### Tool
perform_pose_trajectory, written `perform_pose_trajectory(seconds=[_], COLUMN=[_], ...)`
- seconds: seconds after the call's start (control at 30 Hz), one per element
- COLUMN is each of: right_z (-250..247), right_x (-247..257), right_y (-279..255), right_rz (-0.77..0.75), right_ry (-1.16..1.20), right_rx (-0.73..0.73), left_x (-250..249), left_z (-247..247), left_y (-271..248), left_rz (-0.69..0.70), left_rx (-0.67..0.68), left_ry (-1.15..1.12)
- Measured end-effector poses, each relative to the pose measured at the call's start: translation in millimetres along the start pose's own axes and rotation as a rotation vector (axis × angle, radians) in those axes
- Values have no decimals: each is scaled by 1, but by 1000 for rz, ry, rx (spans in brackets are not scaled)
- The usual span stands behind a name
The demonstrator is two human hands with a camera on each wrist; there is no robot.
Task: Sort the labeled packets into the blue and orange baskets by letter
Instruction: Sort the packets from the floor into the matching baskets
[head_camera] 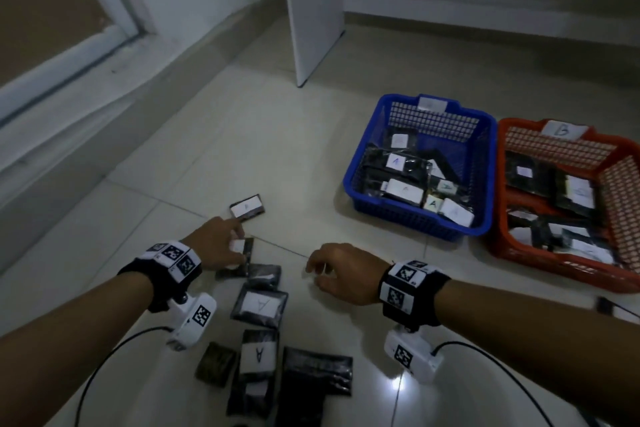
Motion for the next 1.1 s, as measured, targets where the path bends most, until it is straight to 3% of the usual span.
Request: perform_pose_trajectory(seconds=[0.1, 0.27, 0.37, 0.47, 0.57, 0.73, 0.87, 1.1], right_z=[19, 36, 43, 35, 27, 5, -17, -40], right_x=[13, 29, 34, 34, 25, -3, -23, -34], right_y=[30, 71, 79, 75, 63, 30, -6, -76], right_rz=[14, 7, -3, -25, -68, -35, -80, -121], right_ry=[24, 31, -43, 83, 284, 225, 286, 161], right_rx=[30, -12, -28, -108, -108, -129, -258, -510], left_x=[20, 27, 30, 28, 15, -26, -70, -132], left_z=[12, 17, 16, 8, -4, -27, -30, -23], left_y=[-5, -8, -6, 0, 1, -4, -11, -27], left_rz=[-17, 79, 80, 99, 159, 285, 389, 487], left_rx=[20, -68, -67, -69, -50, -97, -52, -17], left_ry=[11, -38, -124, -152, -230, -307, -399, -395])
Point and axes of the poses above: each hand's wrist, its own y-axis towards the middle knuckle, its own z-axis out of the palm, x = y × z, the point moved 8 cm from there along y, towards the middle knuckle, and after that the axes turned 10 degrees about x, right-handed, at the moved point
